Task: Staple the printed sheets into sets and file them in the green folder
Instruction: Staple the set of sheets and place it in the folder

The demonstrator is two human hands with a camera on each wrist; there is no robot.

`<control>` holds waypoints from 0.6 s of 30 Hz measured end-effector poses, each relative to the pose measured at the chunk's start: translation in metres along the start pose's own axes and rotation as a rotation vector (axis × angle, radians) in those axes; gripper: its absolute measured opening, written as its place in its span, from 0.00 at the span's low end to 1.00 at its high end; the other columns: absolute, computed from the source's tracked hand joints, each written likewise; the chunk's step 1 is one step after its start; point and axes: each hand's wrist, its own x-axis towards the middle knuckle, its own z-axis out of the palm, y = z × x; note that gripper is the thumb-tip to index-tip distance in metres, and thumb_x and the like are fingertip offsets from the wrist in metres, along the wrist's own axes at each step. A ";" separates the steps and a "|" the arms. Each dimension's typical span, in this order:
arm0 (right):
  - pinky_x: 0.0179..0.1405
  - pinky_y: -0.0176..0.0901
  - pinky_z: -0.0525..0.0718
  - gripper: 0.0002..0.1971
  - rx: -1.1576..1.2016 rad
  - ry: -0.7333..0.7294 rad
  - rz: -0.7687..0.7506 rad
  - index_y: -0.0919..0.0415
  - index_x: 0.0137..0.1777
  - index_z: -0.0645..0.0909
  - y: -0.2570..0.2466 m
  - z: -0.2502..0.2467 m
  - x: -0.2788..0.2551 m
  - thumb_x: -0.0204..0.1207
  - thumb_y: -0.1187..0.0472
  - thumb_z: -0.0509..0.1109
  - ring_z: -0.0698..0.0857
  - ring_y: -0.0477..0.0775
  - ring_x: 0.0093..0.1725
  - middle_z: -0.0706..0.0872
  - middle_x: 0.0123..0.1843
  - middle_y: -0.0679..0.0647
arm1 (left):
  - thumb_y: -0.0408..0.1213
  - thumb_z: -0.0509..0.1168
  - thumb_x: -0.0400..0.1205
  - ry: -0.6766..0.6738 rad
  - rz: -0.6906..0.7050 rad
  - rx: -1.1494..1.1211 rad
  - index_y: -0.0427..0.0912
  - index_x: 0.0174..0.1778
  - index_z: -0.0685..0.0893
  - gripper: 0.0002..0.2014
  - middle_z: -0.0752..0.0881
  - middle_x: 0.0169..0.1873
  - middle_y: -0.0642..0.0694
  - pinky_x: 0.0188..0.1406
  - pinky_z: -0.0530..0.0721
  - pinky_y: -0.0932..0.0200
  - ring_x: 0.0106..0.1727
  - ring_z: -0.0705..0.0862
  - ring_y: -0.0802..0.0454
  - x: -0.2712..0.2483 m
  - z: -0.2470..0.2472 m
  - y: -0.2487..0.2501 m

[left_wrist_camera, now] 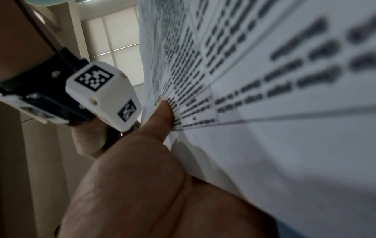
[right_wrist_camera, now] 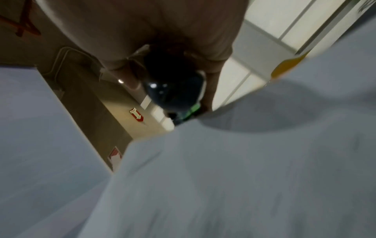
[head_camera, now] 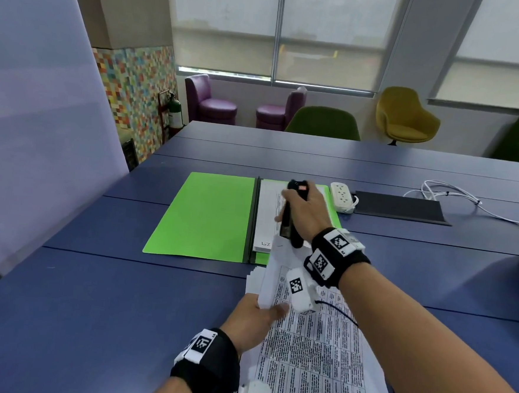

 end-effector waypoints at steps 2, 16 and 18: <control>0.33 0.46 0.86 0.08 -0.149 0.064 0.028 0.53 0.55 0.72 0.001 -0.030 0.007 0.81 0.54 0.66 0.89 0.62 0.37 0.85 0.43 0.58 | 0.44 0.68 0.83 -0.036 0.018 0.001 0.45 0.24 0.75 0.21 0.65 0.17 0.58 0.19 0.62 0.68 0.16 0.61 0.61 -0.003 -0.001 0.004; 0.61 0.53 0.78 0.27 -0.500 0.071 0.316 0.65 0.55 0.84 0.077 -0.167 -0.035 0.86 0.41 0.56 0.85 0.63 0.60 0.88 0.63 0.66 | 0.46 0.73 0.78 0.049 0.046 -0.150 0.45 0.52 0.89 0.12 0.91 0.55 0.48 0.67 0.80 0.52 0.58 0.87 0.53 -0.013 -0.021 0.045; 0.58 0.54 0.82 0.28 0.061 0.032 0.319 0.64 0.58 0.86 0.048 -0.158 -0.052 0.84 0.38 0.59 0.88 0.59 0.57 0.90 0.59 0.63 | 0.50 0.76 0.73 0.109 0.140 -0.195 0.45 0.56 0.87 0.19 0.91 0.54 0.51 0.69 0.79 0.50 0.59 0.87 0.53 -0.011 -0.031 0.075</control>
